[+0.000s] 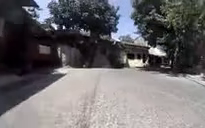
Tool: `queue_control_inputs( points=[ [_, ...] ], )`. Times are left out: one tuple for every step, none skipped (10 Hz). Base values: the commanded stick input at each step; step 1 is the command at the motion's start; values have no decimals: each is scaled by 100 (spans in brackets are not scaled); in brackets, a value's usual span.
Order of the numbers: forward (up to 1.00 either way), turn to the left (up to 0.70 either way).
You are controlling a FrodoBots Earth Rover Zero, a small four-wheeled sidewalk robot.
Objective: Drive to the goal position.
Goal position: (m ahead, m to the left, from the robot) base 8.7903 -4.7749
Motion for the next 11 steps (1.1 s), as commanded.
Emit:
queue_control_inputs(
  points=[
    [100, -40],
    [100, -40],
    [100, -40],
    [100, -40],
    [100, -40],
    [100, -40],
    [100, -40],
    [100, -40],
    [100, -40],
    [100, -40],
    [100, -6]
  ],
)
